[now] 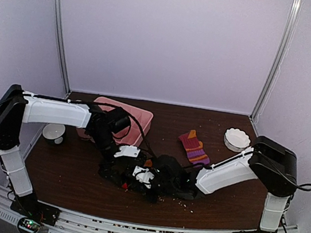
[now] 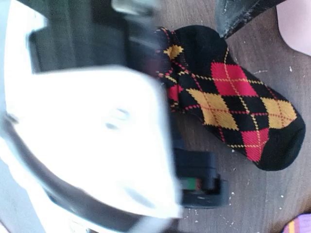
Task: Roll the socks
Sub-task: Roll the sock.
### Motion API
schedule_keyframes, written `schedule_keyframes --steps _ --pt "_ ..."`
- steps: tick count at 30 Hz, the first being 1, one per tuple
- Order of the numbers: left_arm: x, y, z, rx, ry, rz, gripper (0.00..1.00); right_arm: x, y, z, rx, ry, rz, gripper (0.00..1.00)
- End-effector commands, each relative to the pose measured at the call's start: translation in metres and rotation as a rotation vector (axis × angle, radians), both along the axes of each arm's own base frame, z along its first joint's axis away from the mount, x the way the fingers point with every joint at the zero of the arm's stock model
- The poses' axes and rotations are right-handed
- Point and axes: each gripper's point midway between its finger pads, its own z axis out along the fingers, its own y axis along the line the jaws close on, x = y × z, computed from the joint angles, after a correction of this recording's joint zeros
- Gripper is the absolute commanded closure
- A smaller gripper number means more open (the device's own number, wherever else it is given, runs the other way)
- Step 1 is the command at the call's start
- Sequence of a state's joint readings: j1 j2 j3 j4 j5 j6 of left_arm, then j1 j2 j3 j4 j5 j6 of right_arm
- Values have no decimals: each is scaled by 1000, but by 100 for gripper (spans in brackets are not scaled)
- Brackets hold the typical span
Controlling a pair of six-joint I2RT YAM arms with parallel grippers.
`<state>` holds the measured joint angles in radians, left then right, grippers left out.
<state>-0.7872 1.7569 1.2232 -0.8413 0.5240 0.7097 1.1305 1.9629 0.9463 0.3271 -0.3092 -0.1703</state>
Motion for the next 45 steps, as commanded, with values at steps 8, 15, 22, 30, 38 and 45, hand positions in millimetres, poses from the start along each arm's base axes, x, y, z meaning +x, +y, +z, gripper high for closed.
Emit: schedule_keyframes --steps 8,15,22,30,38,45 --pt "3 12 5 -103 -191 -2 16 -32 -58 -97 -258 584 -189 100" --pt "6 7 -9 -82 -264 -33 23 -19 -71 -115 -317 784 -317 100" --pt "18 2 -27 13 -331 -57 35 -20 -85 -127 -337 946 -392 100" --pt "16 -4 -42 66 -320 -100 61 -21 -100 -141 -375 991 -433 100" --pt "11 -4 -58 126 -243 -132 76 -15 -98 -131 -330 925 -403 95" --pt "1 -1 -65 197 -111 -116 86 2 -89 -87 -157 735 -335 65"
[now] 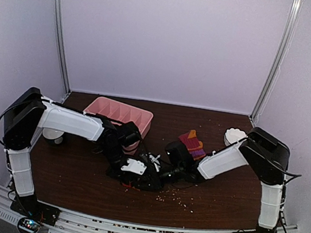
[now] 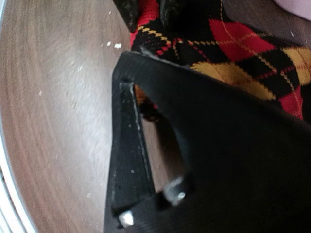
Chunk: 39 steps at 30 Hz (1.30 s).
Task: Roll the socks
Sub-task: Roll the sock.
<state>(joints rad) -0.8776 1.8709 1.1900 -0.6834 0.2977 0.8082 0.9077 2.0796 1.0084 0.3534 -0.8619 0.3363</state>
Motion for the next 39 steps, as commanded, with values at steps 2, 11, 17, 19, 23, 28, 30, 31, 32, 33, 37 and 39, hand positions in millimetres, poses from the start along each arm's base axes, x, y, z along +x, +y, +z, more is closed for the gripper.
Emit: schedule_keyframes --steps 2,11,17,19,23,28,30,31,32,33,37,39 --pt "-18 9 -7 93 151 64 86 -7 -78 -65 -298 -72 -146 61" --pt "-50 10 -1 139 422 188 88 23 -132 -30 -314 -443 -392 0" --pt "-58 2 2 148 522 197 87 50 -181 2 -342 -545 -738 1" --pt "-56 -2 0 150 544 201 87 43 -178 21 -110 -451 -759 0" --pt "-53 -7 -5 154 595 214 87 32 -158 22 -69 -508 -609 0" --pt "-46 -4 -15 189 602 227 87 -16 -134 11 -223 -853 -331 1" --pt "-45 -4 -16 203 611 235 87 -23 -126 14 -236 -889 -292 3" --pt "-45 -4 -16 207 626 235 87 -25 -121 18 -237 -906 -281 7" --pt "-46 -4 -16 214 643 239 87 -29 -116 19 -242 -922 -264 11" --pt "-46 -5 -16 223 655 242 87 -33 -110 20 -245 -935 -241 14" --pt "-44 -4 -21 244 654 242 87 -52 -78 22 -263 -1023 -116 21" --pt "-41 -2 -27 262 648 251 88 -59 -61 22 -261 -1055 -58 25"
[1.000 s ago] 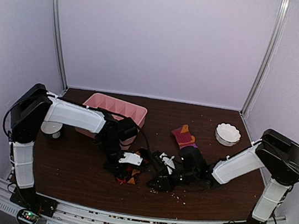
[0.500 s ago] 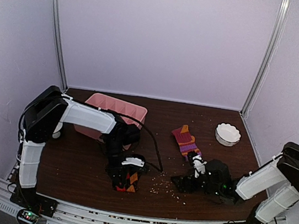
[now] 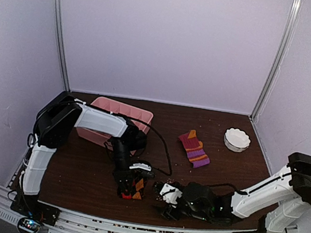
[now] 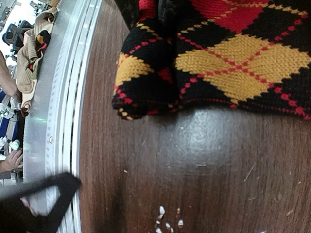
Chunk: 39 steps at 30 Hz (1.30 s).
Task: Roll the socks
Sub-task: Roll the sock.
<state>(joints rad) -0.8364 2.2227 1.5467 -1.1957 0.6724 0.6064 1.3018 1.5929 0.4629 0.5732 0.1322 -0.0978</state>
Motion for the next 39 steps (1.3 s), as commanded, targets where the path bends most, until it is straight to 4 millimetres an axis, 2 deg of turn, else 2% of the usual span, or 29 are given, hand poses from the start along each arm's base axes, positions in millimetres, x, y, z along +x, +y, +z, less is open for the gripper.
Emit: schedule_keyframes --steps 1,5,13,17,20,23,27,31,32,33,34,39 --pt "8 6 -22 62 -16 -6 87 -6 26 -5 -124 -105 87 28" --pt "13 8 -27 87 -36 -3 87 -10 53 -11 -172 -112 179 41" --pt "20 9 -30 105 -70 -14 87 5 74 -19 -202 -129 210 43" --pt "20 9 -30 100 -74 -22 86 11 79 -26 -221 -121 214 47" --pt "20 8 -28 85 -74 -25 82 14 79 -34 -243 -98 221 57" --pt "20 6 -27 74 -76 -24 76 14 79 -41 -260 -66 233 75" --pt "21 4 -24 55 -79 -22 63 10 74 -53 -286 -11 239 89" --pt "28 1 -12 -9 -140 -16 39 12 63 -64 -281 82 208 96" --pt "30 0 -8 -28 -173 -15 28 12 59 -68 -274 127 203 97" --pt "34 0 -3 -50 -211 -12 6 11 56 -71 -265 180 203 97" --pt "37 0 2 -78 -250 -10 2 10 52 -75 -254 240 203 98" --pt "48 4 25 -221 -478 -15 2 2 32 -96 -191 505 177 99"
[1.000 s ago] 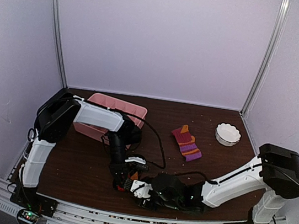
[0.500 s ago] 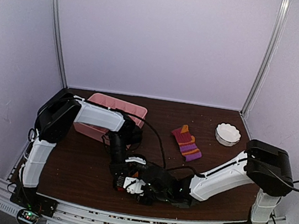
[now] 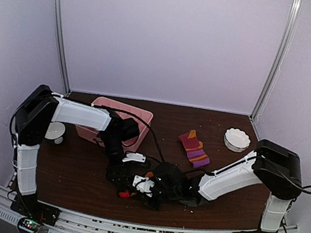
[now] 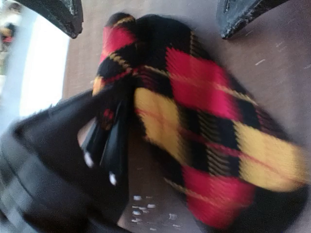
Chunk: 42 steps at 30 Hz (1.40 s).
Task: Roll the socks
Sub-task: Roll the sock.
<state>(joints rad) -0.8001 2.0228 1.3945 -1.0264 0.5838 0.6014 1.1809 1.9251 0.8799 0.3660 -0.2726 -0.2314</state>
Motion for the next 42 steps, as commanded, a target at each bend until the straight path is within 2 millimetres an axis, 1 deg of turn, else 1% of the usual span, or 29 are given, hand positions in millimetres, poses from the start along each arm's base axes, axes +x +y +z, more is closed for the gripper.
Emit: schedule_keyframes --steps 1,4,6,9,14,17,18,21,23,27,33,35,36,37,39,42 --pt "27 -8 11 -151 -317 -38 2 -11 -59 -72 -169 356 -118 99" --pt "32 -10 25 -232 -419 -33 2 -13 -71 -86 -180 426 -156 99" --pt "31 -10 28 -248 -432 -32 2 -14 -80 -94 -195 453 -178 99" --pt "27 -10 29 -257 -424 -40 2 -14 -88 -103 -224 473 -193 99" --pt "7 -12 30 -296 -409 -131 2 -11 -104 -115 -246 520 -247 99" --pt "-5 -14 28 -339 -467 -216 2 -11 -112 -120 -239 543 -280 99" --pt "-9 -14 26 -340 -473 -240 4 -11 -114 -122 -239 552 -289 99" --pt "-12 -18 17 -313 -481 -283 13 -14 -117 -125 -233 569 -298 98" --pt "-7 -18 9 -294 -500 -291 19 -15 -118 -126 -233 574 -297 98" --pt "5 -22 -1 -269 -550 -277 21 -15 -116 -123 -226 579 -292 97" --pt "15 -24 -10 -247 -592 -292 31 -17 -117 -124 -229 591 -282 96" --pt "14 -25 -13 -242 -587 -300 32 -17 -116 -123 -227 594 -279 95" --pt "14 -26 -13 -242 -583 -302 35 -17 -116 -123 -226 596 -275 94" --pt "13 -26 -14 -241 -575 -303 39 -17 -115 -123 -228 598 -273 94" --pt "11 -28 -14 -237 -553 -308 52 -16 -114 -121 -230 596 -271 90" --pt "9 -31 -13 -214 -491 -309 72 -11 -111 -114 -213 575 -281 78"
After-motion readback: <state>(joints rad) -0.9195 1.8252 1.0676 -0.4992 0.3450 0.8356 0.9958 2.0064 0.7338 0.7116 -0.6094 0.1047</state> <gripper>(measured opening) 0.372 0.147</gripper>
